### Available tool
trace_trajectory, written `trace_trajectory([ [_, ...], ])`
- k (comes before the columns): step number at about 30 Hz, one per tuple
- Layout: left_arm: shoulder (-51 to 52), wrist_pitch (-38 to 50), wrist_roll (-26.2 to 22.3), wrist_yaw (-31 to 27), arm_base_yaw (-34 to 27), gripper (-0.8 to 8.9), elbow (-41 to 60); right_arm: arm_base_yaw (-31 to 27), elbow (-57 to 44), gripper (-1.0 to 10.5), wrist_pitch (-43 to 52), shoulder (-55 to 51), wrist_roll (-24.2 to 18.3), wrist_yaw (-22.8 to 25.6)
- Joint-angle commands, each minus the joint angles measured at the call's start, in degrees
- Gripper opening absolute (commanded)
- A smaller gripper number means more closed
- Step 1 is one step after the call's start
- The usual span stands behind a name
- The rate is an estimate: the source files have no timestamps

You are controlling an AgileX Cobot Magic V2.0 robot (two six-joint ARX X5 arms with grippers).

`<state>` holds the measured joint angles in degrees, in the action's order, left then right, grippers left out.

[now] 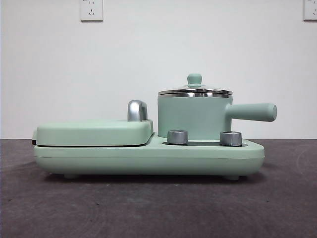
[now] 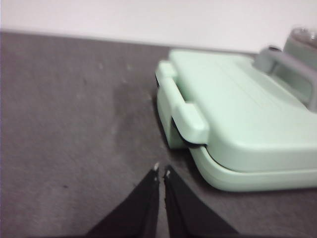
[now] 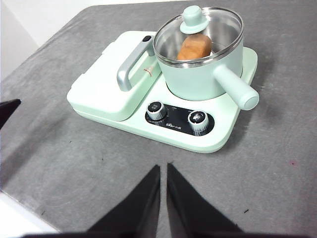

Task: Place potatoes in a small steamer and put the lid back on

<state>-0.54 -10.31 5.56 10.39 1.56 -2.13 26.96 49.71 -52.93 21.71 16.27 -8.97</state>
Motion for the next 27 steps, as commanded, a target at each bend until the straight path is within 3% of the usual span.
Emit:
trace_trajectory([
  [1,0.4,0.2,-0.4,-2.0,-0.2,0.19,1.4,0.3,0.3,0.2,0.6,0.2,-0.3,0.0],
  [8,0.4,-0.3,-0.4,-6.0,-0.4,0.19,1.4,0.3,0.4,0.2,0.6,0.2,-0.3,0.0],
  [27,0.3,-0.2,-0.4,-6.0,-0.4,0.19,1.4,0.3,0.4,0.2,0.6,0.2,-0.3,0.0],
])
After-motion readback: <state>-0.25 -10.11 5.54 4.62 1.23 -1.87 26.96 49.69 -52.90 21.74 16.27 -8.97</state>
